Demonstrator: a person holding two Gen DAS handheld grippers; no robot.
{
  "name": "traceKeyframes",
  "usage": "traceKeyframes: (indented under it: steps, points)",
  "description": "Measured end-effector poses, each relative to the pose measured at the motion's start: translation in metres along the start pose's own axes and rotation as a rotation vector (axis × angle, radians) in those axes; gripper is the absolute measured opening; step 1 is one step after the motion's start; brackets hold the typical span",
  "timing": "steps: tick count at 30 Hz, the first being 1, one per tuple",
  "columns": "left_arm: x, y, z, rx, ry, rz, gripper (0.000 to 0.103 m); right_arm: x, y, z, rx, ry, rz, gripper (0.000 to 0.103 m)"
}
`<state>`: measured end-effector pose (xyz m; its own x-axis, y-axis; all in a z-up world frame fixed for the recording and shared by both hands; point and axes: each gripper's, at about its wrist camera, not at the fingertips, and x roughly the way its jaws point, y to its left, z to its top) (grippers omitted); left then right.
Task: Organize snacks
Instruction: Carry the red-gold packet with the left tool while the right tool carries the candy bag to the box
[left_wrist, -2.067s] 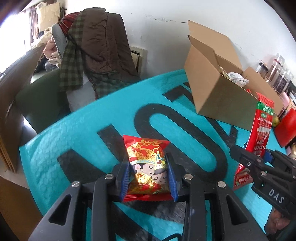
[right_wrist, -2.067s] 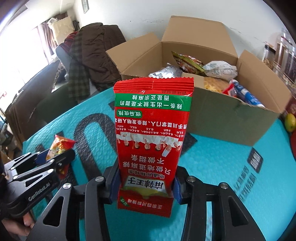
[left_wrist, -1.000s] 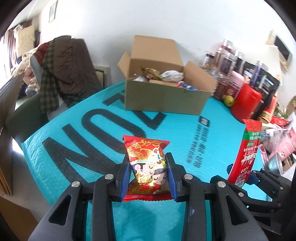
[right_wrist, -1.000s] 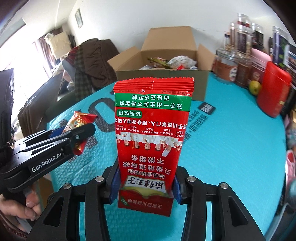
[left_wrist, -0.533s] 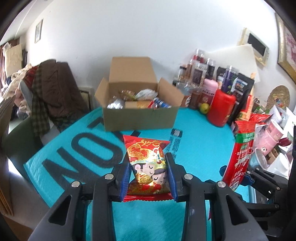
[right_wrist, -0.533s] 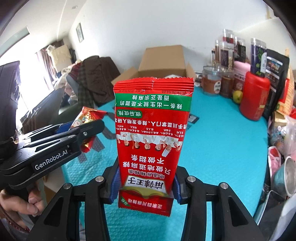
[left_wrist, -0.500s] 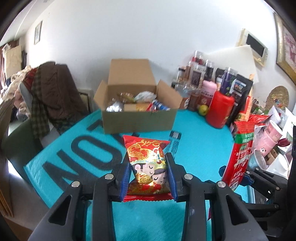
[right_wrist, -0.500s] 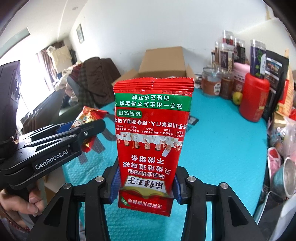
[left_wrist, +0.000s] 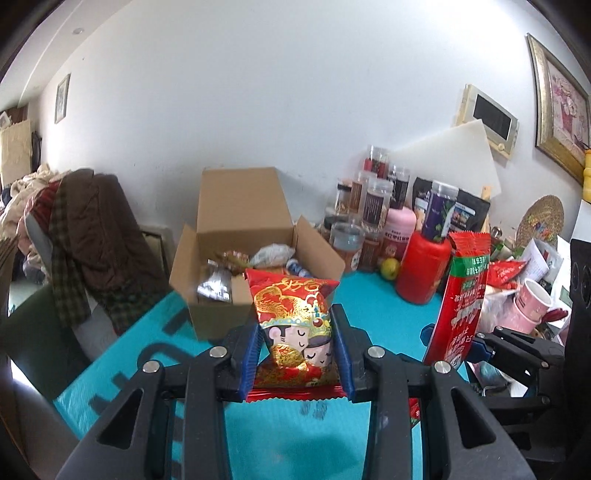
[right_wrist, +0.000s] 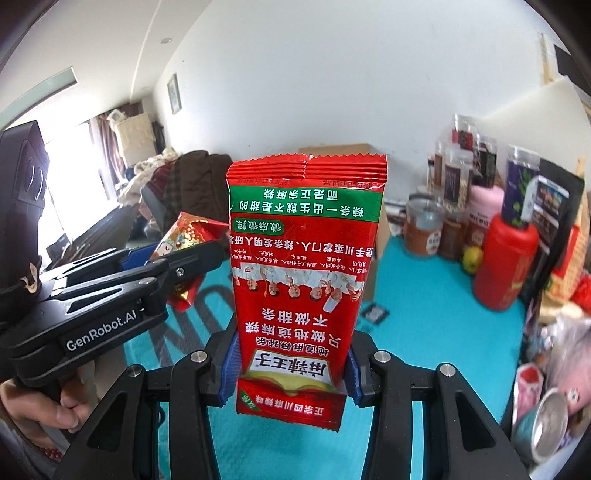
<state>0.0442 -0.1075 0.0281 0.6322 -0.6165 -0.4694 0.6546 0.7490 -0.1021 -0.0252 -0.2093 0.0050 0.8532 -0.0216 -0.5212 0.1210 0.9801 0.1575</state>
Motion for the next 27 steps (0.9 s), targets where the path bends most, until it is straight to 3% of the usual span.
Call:
traceKeyframes:
  steps: [13, 27]
  points:
    - [0.046, 0.024, 0.064, -0.002, -0.064, -0.017, 0.035, 0.029, -0.015, 0.065, -0.033, -0.058, 0.009, 0.045]
    - [0.121, 0.045, 0.115, -0.008, -0.088, -0.024, 0.035, 0.095, -0.046, 0.131, -0.067, -0.103, -0.006, 0.045]
